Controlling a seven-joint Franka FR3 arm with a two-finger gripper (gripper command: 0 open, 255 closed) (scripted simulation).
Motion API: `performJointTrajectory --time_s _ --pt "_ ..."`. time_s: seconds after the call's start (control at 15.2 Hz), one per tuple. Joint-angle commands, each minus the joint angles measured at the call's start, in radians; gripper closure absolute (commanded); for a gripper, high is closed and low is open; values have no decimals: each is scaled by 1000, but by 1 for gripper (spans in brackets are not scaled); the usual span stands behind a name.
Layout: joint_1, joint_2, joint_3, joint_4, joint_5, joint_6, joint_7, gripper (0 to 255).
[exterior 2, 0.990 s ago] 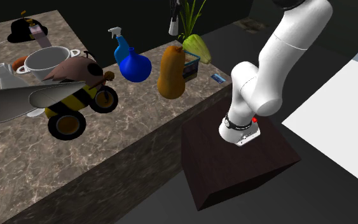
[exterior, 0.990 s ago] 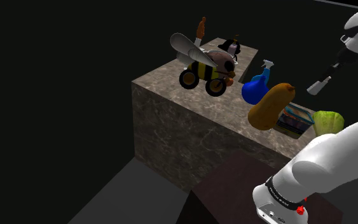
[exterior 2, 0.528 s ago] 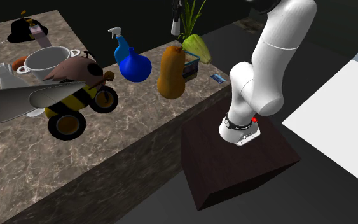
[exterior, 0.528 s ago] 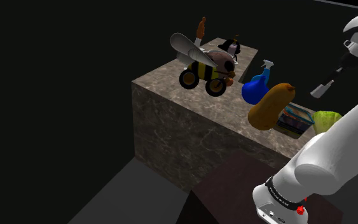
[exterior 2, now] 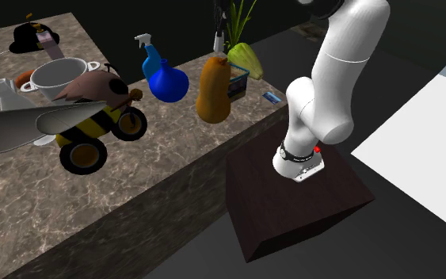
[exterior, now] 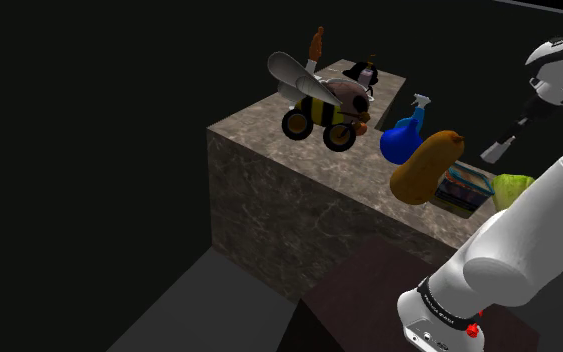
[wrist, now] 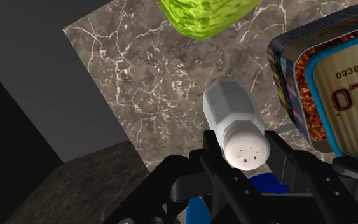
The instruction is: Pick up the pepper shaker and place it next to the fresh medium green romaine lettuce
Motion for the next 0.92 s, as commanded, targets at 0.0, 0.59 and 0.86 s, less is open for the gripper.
performJointTrajectory --time_s 0.0,0.59,0.86 --pt "-7 31 -6 -20 37 23 -29 255" --pt "-83 143 41 -99 179 114 -136 255" --pt "-128 187 81 -128 238 151 -179 255"
